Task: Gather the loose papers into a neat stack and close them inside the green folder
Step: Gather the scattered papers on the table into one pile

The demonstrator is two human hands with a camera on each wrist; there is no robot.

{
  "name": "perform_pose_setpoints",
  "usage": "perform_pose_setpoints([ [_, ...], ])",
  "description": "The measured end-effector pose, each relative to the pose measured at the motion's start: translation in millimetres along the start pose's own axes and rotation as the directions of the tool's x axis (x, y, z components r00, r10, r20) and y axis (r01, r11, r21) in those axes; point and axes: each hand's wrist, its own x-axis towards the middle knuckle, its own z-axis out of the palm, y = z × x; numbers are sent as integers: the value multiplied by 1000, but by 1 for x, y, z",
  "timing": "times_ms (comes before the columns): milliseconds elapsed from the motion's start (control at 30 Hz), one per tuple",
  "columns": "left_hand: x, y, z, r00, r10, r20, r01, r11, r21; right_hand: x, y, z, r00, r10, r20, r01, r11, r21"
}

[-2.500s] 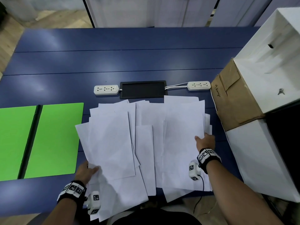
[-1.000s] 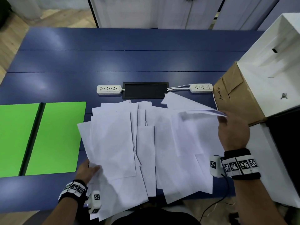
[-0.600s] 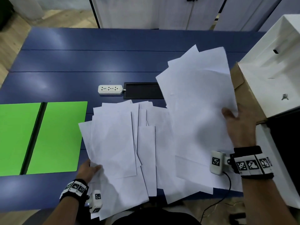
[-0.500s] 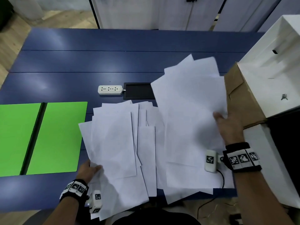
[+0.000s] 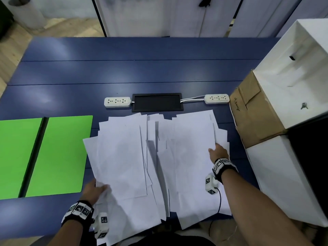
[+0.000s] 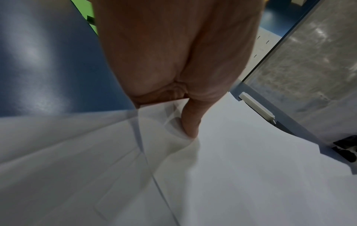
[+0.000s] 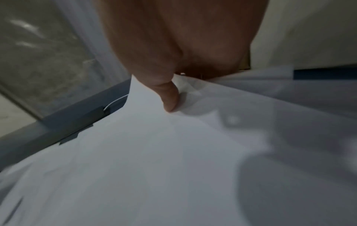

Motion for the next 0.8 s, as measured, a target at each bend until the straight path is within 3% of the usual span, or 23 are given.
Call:
perform_pose_setpoints([
  [167, -4, 3, 1, 1000, -9, 0, 9, 1000, -11, -2, 7, 3, 997, -25, -72, 15, 991, -136],
  [367, -5, 5, 2, 999, -36, -9, 35, 998, -48, 7, 21, -3, 987, 133, -93, -142, 985, -95],
  [500, -4, 3, 1, 999, -37, -5, 37, 998, -51, 12, 25, -5, 985, 113, -128, -123, 989, -78],
  [600, -2, 1, 1, 999, -43, -6, 43, 998, -50, 10, 30, -8, 969, 162, -187, -155, 987, 51],
  [800, -5, 4, 3, 999, -41, -26, 40, 999, -32, 6, 33, -12, 938, 333, -101, -336, 942, -13],
])
